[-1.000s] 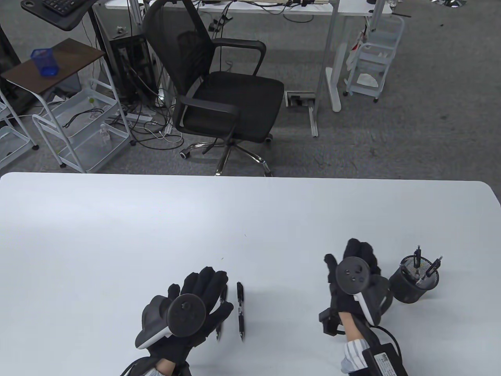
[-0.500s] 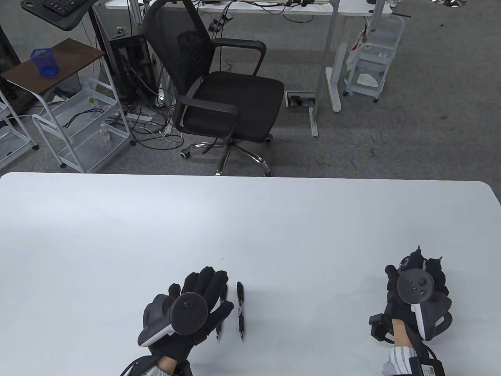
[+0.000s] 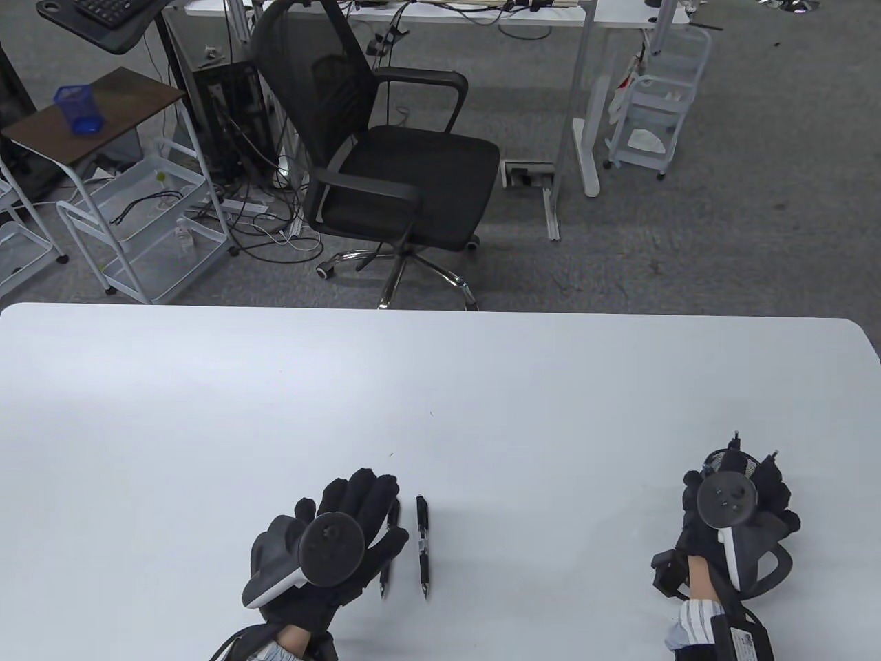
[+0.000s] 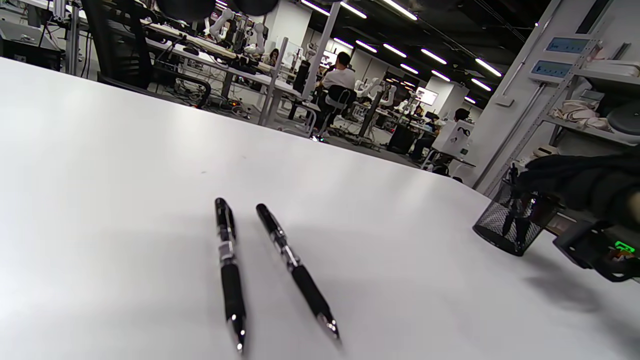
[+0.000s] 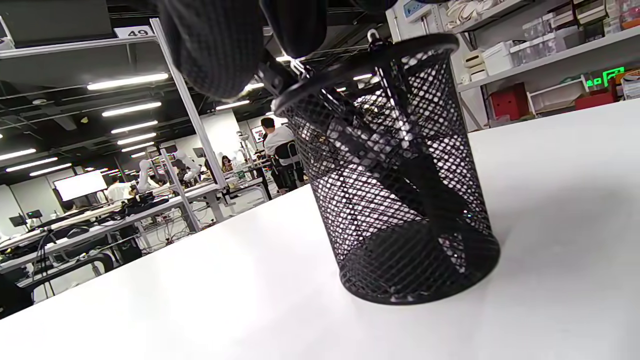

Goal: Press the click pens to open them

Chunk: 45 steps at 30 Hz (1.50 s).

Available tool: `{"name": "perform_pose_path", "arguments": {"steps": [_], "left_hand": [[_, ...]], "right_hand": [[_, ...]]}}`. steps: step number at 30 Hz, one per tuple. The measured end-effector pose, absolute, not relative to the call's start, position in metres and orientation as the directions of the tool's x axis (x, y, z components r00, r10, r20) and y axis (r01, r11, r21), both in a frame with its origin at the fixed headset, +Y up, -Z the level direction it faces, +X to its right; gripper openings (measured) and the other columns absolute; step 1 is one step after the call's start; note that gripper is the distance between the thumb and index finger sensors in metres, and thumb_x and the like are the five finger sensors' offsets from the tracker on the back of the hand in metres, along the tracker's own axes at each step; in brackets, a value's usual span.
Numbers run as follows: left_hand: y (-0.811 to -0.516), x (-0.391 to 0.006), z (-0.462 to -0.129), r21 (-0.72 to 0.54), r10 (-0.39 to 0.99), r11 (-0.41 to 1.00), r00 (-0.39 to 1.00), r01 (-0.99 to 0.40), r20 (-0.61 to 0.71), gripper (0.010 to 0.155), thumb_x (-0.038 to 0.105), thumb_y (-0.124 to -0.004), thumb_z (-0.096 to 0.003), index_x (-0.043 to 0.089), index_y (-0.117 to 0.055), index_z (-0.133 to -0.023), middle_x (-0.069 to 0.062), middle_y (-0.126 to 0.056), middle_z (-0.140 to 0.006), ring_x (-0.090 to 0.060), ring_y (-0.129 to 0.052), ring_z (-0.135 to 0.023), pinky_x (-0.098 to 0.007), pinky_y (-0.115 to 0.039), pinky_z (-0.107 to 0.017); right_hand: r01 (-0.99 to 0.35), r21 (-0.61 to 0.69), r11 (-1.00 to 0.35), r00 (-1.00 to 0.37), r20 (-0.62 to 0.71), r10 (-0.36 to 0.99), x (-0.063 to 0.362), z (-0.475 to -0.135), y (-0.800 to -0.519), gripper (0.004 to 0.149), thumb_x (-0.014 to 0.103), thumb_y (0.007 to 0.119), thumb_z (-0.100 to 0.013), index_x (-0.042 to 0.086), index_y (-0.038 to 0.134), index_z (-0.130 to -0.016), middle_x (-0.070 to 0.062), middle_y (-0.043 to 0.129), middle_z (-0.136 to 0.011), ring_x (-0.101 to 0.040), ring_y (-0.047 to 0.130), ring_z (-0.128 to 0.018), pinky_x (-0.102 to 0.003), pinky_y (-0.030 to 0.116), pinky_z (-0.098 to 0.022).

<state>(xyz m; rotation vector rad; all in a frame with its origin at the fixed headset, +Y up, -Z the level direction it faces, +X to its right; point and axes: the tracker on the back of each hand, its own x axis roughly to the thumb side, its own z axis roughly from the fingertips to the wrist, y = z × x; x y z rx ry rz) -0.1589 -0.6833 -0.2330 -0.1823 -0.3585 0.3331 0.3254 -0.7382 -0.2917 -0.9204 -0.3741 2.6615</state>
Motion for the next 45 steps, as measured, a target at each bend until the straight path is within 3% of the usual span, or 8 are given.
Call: {"name": "perform_pose_path", "arguments": {"steps": [17,33,45], "left_hand": [[-0.682,-0.159,-0.234,-0.238,0.344,0.930,0.890,-0.279,0.301,0.067,0.057,-0.048,-0.0721,0.024,-0.028,-0.127,-0.021,-0.031,-0.132,-0.057,-0.039,-0.117,-0.080,-0.034,-0.076],[-0.683,-0.159,-0.235,-0.243,0.344,0.929,0.891,-0.278,0.297,0.067,0.057,-0.048,-0.0721,0.024,-0.028,-0.127,-0.021,-0.030,-0.132,-0.057,-0.038,-0.117,-0.080,-0.033,-0.076],[-0.683,-0.158,-0.235,-0.247,0.356,0.925,0.883,-0.287,0.306,0.067,0.058,-0.047,-0.0722,0.025,-0.028,-0.127,-0.021,-0.030,-0.132,-0.057,-0.038,-0.117,-0.080,-0.033,-0.076]], "right_hand": [[-0.136,-0.336,-0.932,-0.752,-0.577,0.318,0.321,-0.299,-0.743,0.059,0.034,0.079,-0.060,0.004,0.069,-0.110,-0.032,0.031,-0.116,-0.057,0.022,-0.101,-0.075,0.016,-0.068],[-0.101,-0.367,-0.925,-0.759,-0.572,0.310,0.317,-0.301,-0.741,0.050,0.028,0.073,-0.063,0.003,0.074,-0.106,-0.033,0.034,-0.117,-0.060,0.026,-0.099,-0.076,0.022,-0.067],[-0.107,-0.449,-0.887,-0.811,-0.477,0.339,0.298,-0.288,-0.691,0.048,0.026,0.072,-0.064,0.007,0.071,-0.108,-0.034,0.035,-0.117,-0.062,0.030,-0.099,-0.078,0.024,-0.066]]}}
